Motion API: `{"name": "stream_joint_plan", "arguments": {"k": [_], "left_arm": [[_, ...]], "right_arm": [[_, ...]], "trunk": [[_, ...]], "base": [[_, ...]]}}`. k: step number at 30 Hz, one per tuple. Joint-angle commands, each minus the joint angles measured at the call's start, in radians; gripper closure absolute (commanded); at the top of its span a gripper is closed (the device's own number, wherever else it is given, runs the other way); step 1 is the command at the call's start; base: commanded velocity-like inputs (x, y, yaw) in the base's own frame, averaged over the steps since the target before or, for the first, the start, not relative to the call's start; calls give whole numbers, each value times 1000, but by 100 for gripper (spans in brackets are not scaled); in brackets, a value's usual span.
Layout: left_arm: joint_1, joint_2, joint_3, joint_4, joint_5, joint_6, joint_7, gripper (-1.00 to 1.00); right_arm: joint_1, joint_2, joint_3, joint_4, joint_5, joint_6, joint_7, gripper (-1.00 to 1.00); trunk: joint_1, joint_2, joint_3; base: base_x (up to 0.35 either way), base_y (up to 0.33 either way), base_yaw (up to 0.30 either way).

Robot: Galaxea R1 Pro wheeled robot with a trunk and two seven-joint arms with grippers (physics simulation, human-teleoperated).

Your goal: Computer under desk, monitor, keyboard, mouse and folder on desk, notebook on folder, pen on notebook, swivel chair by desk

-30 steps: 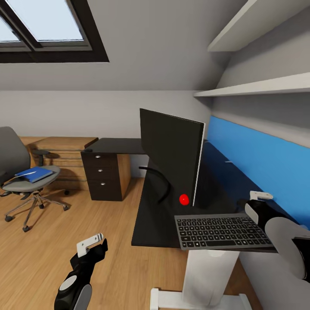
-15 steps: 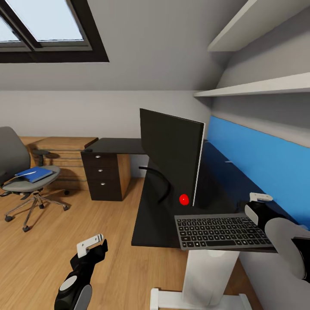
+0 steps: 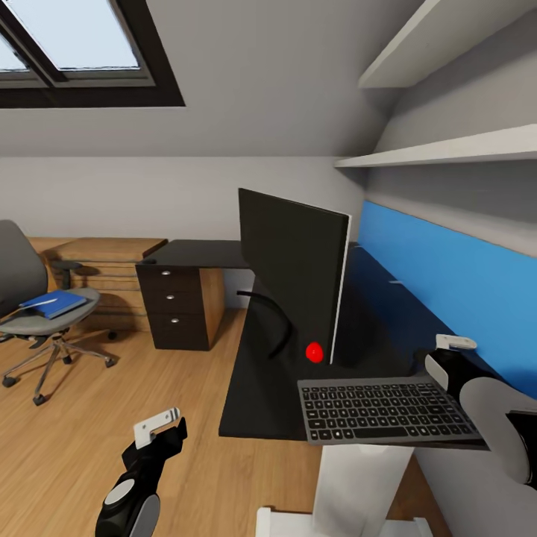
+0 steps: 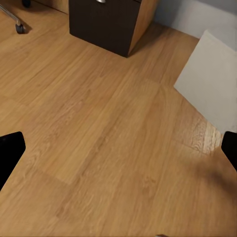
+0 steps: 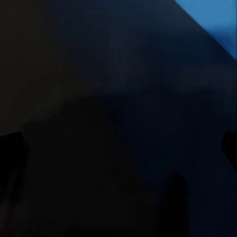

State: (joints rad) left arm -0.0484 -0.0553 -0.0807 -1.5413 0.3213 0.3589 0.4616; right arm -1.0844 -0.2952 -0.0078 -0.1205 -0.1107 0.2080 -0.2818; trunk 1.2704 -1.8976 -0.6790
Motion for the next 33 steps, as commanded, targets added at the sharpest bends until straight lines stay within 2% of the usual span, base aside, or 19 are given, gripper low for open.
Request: {"name": "stream_joint_plan", "arguments": {"k": [1,9,18,33], "left_arm": [[-1,0,-1,-1,9,3,8,-100],[0,0,-2,0,8,2,9,-100],[-1,0,-3,1,7,2,8,-100],[0,0,-3,1,8,2,8,-100]], "right_arm": [[0,0,0,-2,-9,4,-4,-100],[0,1,0,-3,-9,4,-9,-100],[0,3,1,-2,-8,5,-15,-100],[0,4,2,-2,-5,8,-17,-100]], "trunk": [[0,0,-1],[0,0,-1],[0,0,-1],[0,0,-1]], "base": [[49,-36,0],[16,-26,0],[1,-167,0],[0,-14,0]]}}
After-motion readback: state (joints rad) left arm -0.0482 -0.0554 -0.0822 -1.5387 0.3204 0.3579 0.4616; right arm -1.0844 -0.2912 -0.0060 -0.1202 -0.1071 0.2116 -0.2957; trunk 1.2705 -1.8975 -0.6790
